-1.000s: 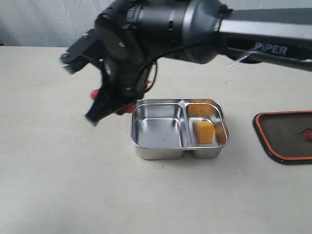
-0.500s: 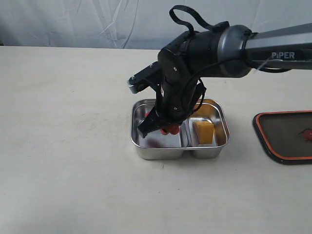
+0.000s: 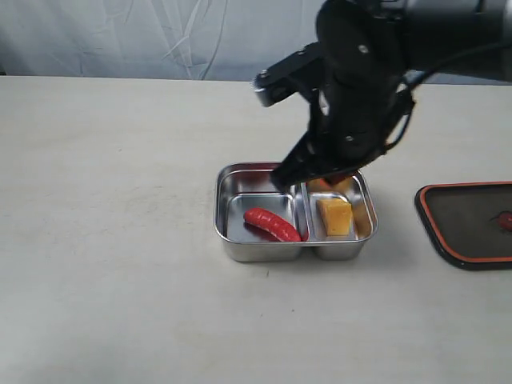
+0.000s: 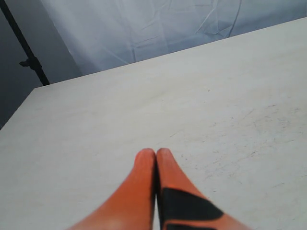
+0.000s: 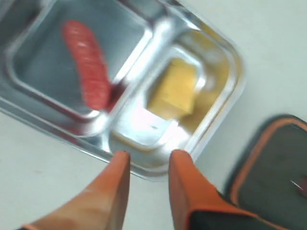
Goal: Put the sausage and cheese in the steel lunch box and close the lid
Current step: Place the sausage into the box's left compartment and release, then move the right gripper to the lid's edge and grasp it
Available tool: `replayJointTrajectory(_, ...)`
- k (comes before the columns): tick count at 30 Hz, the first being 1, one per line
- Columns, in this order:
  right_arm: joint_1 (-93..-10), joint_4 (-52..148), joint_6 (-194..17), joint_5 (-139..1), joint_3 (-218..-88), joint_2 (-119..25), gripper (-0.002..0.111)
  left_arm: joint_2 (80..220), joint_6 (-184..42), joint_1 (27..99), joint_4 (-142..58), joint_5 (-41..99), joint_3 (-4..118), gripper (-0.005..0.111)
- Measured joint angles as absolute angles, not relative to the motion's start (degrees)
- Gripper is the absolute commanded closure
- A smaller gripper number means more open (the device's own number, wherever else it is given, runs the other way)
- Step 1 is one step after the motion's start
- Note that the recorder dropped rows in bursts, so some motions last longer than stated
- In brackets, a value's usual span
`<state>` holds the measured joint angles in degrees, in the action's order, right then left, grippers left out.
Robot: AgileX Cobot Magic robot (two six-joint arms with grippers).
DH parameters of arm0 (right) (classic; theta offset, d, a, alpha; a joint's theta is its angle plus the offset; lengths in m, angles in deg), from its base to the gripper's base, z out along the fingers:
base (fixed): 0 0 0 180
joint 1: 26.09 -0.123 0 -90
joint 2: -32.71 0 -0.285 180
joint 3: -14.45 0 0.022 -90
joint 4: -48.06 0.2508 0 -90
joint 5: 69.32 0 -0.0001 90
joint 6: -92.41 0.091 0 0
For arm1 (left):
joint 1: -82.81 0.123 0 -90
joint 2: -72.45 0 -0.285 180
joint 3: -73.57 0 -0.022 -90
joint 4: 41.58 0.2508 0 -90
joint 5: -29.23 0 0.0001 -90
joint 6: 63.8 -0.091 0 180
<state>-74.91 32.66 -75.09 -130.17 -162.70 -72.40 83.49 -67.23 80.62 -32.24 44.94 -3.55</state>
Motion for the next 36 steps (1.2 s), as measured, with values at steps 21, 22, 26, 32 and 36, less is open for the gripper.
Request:
replayJointTrajectory(21,-53.7,21.7,-66.1,-109.9,-129.0,-63.6,0.05,83.5,-67.2,80.6,-32.2,44.9,-3.6,0.107)
replayJointTrajectory(22,-53.7,20.9,-66.1,-109.2,-129.0,-64.6,0.048,83.5,-67.2,80.6,-32.2,44.9,-3.6,0.107)
replayJointTrajectory(26,-53.6,18.3,-66.2,-106.9,-129.0,-68.3,0.053,83.5,-67.2,80.6,-32.2,44.9,-3.6,0.107)
replayJointTrajectory(32,-49.7,17.6,-64.4,-102.6,-129.0,-73.8,0.069,83.5,-67.2,80.6,-32.2,44.9,-3.6,0.107)
replayJointTrajectory(36,-46.0,18.0,-63.8,-101.0,-129.6,-75.7,0.069,83.5,-67.2,80.6,-32.2,44.9,-3.6,0.107)
